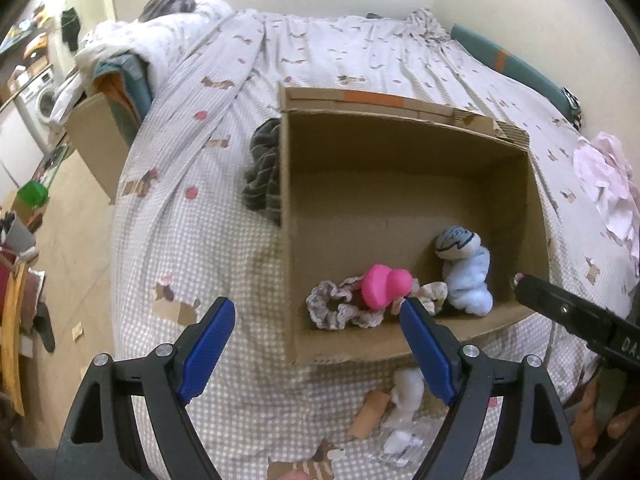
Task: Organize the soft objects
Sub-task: 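Raise both grippers away from the box toward the remaining items, then grasp the tan roll with the left gripper while the right gripper grasps the beige piece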
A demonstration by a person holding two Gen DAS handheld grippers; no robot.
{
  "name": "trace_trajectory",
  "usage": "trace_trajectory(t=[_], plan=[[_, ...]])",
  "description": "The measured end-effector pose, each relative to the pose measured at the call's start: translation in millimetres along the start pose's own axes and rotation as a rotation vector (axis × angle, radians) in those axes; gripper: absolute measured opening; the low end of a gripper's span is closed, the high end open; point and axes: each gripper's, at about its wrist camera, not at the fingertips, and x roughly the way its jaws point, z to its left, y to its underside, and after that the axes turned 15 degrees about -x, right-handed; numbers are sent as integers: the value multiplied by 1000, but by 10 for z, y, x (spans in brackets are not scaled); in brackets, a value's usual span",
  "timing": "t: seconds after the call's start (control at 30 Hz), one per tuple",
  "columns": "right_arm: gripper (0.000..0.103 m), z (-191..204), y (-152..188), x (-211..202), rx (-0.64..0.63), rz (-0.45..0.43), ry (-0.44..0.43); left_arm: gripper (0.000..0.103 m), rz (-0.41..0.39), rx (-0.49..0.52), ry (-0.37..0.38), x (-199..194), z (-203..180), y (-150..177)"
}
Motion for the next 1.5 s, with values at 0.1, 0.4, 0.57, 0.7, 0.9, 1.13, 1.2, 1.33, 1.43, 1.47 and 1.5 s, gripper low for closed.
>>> trace_trajectory(t=[0.1, 0.4, 0.57, 0.7, 0.9, 1.13, 1.2, 1.33, 1.43, 1.47, 1.5], plan=[[84, 4, 64, -57, -9, 6, 13, 83, 9, -22, -3, -26, 60, 54], [84, -49, 329, -234, 34, 12, 11, 83, 7, -20, -2, -197, 136, 284], [84, -33, 462, -251, 27, 39, 20, 83, 24, -46, -11, -236, 218, 366], [84, -38, 572, -249, 42, 65, 15, 83, 39, -64, -24, -243, 252, 439], [84, -90, 640, -192, 87, 87, 7, 83, 46, -52, -107, -189, 302, 548], [84, -103, 709, 96, 103, 203, -1, 83, 38, -36, -133, -181, 443, 555], [84, -75, 728, 186, 97, 230, -4, 83, 57, -38, -137, -149, 526, 583], [68, -41, 728, 412, 104, 283, -18, 83, 82, -60, -131, -132, 665, 609], [58, -34, 703, 623, 145, 318, -59, 83, 94, -95, -104, -135, 737, 607], [58, -15, 693, 694, 145, 333, -56, 83, 98, -108, -100, -132, 764, 598], [58, 12, 697, 768, 141, 351, -51, 83, 98, -111, -100, -130, 769, 600]])
